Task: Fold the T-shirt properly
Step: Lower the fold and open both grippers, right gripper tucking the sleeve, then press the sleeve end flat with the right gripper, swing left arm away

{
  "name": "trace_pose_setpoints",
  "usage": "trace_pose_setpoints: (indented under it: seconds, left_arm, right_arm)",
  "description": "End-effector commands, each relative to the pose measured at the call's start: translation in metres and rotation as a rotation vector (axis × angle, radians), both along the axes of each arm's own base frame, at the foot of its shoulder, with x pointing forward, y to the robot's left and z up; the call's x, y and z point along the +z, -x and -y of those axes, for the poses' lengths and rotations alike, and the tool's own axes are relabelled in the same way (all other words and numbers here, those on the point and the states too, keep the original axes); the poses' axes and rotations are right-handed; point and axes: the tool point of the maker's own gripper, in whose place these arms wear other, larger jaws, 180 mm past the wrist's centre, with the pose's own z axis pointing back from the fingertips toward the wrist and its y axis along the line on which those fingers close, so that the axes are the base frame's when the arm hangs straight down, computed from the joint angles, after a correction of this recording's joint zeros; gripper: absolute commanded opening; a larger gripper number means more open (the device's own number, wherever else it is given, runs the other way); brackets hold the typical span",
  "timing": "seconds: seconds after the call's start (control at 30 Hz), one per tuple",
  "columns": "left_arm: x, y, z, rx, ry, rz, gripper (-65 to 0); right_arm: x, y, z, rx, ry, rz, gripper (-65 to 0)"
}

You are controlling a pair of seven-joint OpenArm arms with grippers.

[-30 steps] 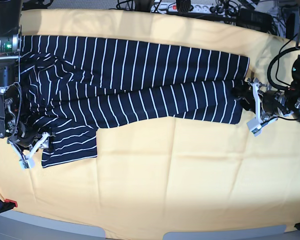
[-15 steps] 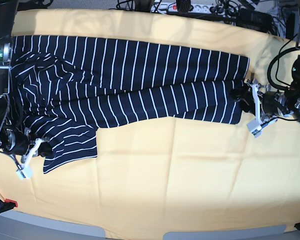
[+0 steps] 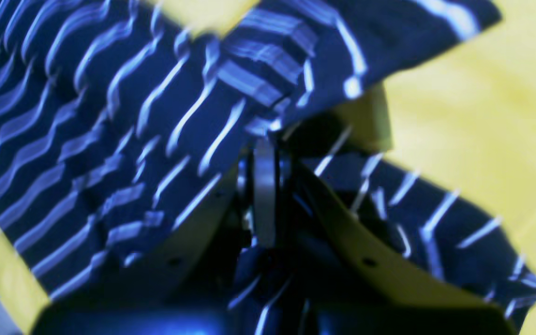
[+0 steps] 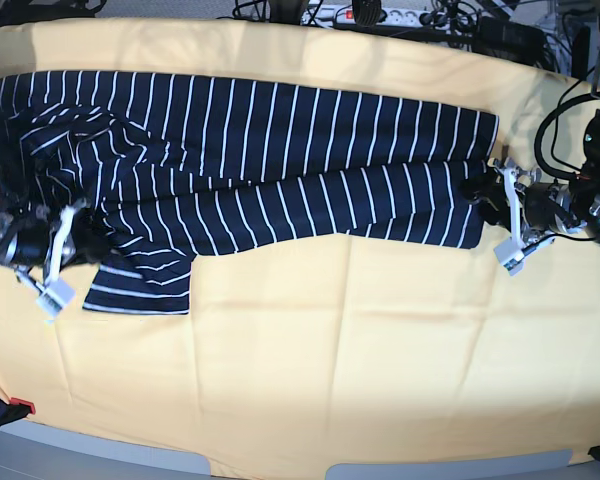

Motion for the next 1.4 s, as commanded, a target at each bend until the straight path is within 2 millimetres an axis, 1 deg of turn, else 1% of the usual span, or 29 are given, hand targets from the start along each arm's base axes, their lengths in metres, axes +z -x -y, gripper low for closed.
trace_pose_setpoints:
  seconds: [0.0, 0.17, 0.4, 0.57, 0.7, 0.9, 0.93, 0.97, 1.03, 1.1, 1.23, 1.37]
  left_arm:
    - [0.015, -0.010, -0.004, 0.006, 0.006, 0.044, -29.6]
    - [0.015, -0.010, -0.004, 0.006, 0.006, 0.044, -29.6]
    - [0.015, -0.010, -0.004, 0.006, 0.005, 0.045, -29.6]
    - [0.016, -0.011, -0.007, 0.007, -0.007, 0.048, -29.6]
    - [0.017, -0.012, -0.008, 0.000, -0.010, 0.052, -29.6]
    - [0.020, -0.011, -0.016, 0.005, -0.031, 0.053, -29.7]
    - [0.020, -0.011, -0.018, 0.005, -0.036, 0.053, -29.6]
    - [0.021, -0.011, -0.020, 0.006, -0.040, 0.053, -29.6]
    - [0.022, -0.011, -0.024, 0.008, -0.050, 0.053, -29.7]
    - [0.023, -0.011, -0.027, 0.010, -0.058, 0.053, -29.7]
    - [0.026, -0.010, -0.036, 0.015, -0.083, 0.052, -29.6]
    - [0.032, -0.010, -0.051, 0.022, -0.121, 0.055, -29.6]
  right_arm:
    - [0.020, -0.002, 0.005, 0.023, 0.025, 0.053, -65.0]
    - [0.022, 0.031, 0.005, 0.126, 0.131, 0.030, -65.0]
    - [0.020, 0.064, 0.009, 0.225, 0.247, -0.026, -65.0]
    - [0.022, 0.081, 0.012, 0.290, 0.329, -0.058, -65.0]
    - [0.026, 0.089, 0.017, 0.322, 0.387, -0.085, -65.0]
    - [0.027, 0.114, 0.027, 0.352, 0.406, -0.227, -65.0]
    - [0.026, 0.119, 0.027, 0.359, 0.405, -0.252, -65.0]
    - [0.027, 0.122, 0.022, 0.368, 0.374, -0.264, -65.0]
    - [0.030, 0.127, 0.011, 0.383, 0.304, -0.277, -65.0]
    - [0.033, 0.129, 0.004, 0.392, 0.263, -0.285, -65.0]
    - [0.032, 0.129, 0.006, 0.388, 0.271, -0.285, -65.0]
    - [0.026, 0.124, 0.020, 0.356, 0.327, -0.289, -65.0]
